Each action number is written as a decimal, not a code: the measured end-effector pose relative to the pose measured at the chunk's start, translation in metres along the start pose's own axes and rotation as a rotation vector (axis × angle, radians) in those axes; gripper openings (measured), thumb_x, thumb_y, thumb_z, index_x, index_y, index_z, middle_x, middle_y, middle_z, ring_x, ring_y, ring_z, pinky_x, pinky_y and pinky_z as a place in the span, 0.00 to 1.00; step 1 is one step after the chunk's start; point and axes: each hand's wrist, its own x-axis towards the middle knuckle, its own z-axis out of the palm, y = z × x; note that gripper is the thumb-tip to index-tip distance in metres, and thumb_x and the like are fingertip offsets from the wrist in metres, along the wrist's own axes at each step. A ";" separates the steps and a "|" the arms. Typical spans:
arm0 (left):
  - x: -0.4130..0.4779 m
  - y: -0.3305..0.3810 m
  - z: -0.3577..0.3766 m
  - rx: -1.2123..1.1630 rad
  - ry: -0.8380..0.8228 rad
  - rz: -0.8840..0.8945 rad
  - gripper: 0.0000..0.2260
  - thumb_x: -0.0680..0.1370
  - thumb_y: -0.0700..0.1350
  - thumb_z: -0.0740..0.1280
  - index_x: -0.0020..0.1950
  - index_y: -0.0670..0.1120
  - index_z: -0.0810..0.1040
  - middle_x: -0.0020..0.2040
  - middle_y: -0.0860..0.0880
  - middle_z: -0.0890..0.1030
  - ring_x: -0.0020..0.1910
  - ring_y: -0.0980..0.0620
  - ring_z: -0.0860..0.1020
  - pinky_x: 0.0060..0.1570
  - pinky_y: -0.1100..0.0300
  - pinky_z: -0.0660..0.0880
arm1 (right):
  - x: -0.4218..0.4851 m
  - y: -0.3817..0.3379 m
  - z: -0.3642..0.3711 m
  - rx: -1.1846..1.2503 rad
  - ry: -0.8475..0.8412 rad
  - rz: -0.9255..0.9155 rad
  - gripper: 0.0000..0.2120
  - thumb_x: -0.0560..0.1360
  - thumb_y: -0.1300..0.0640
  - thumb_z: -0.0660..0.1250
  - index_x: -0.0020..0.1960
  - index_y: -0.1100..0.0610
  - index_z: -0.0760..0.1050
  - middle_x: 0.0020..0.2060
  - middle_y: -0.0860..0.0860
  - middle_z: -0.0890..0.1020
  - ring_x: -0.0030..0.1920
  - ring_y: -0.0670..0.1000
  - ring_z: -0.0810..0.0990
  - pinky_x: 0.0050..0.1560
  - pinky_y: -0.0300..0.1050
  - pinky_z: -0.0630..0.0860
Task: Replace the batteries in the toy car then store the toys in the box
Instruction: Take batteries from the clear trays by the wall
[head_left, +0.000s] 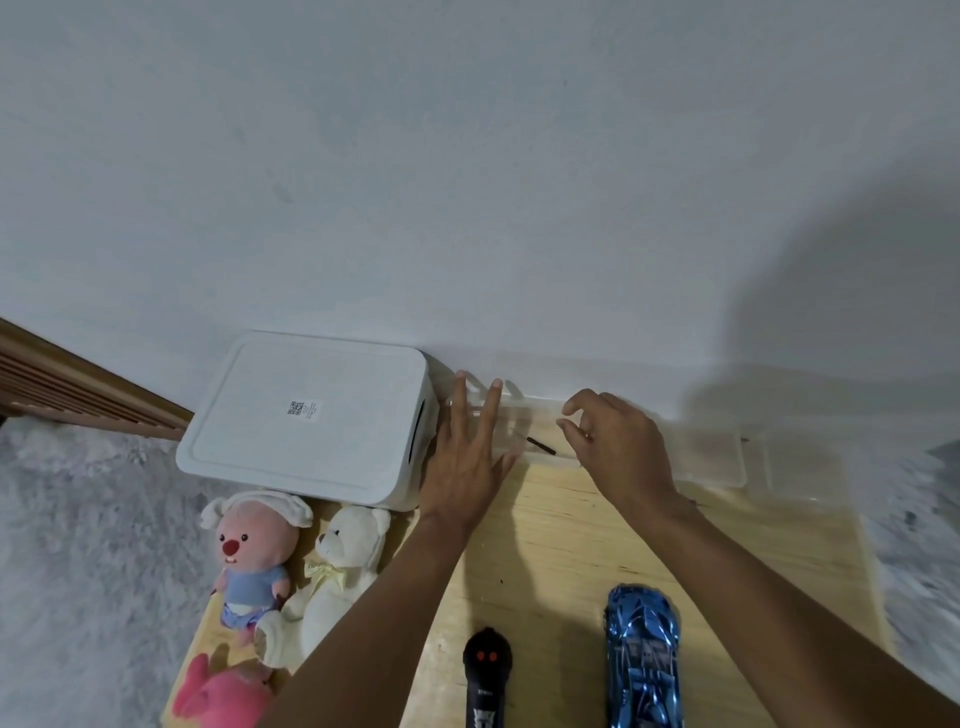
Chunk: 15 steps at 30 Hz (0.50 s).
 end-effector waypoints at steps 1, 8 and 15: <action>0.001 -0.001 0.001 -0.036 0.008 0.005 0.44 0.81 0.63 0.65 0.83 0.59 0.35 0.83 0.44 0.31 0.71 0.39 0.75 0.53 0.49 0.83 | 0.001 0.001 0.001 0.029 0.026 0.002 0.05 0.76 0.54 0.73 0.49 0.50 0.78 0.37 0.44 0.79 0.38 0.49 0.79 0.39 0.47 0.79; 0.001 0.001 -0.002 -0.075 0.015 -0.005 0.52 0.78 0.60 0.71 0.78 0.64 0.27 0.80 0.45 0.25 0.54 0.41 0.84 0.36 0.53 0.83 | -0.012 0.001 0.013 0.112 0.063 -0.006 0.07 0.75 0.61 0.72 0.51 0.54 0.76 0.46 0.48 0.81 0.46 0.49 0.78 0.44 0.42 0.75; 0.006 -0.002 -0.004 -0.074 0.005 0.016 0.54 0.77 0.58 0.73 0.78 0.64 0.26 0.80 0.44 0.24 0.58 0.40 0.82 0.37 0.54 0.83 | 0.007 -0.004 0.042 -0.142 -0.321 0.018 0.09 0.79 0.56 0.65 0.58 0.54 0.80 0.50 0.53 0.84 0.52 0.57 0.82 0.49 0.49 0.79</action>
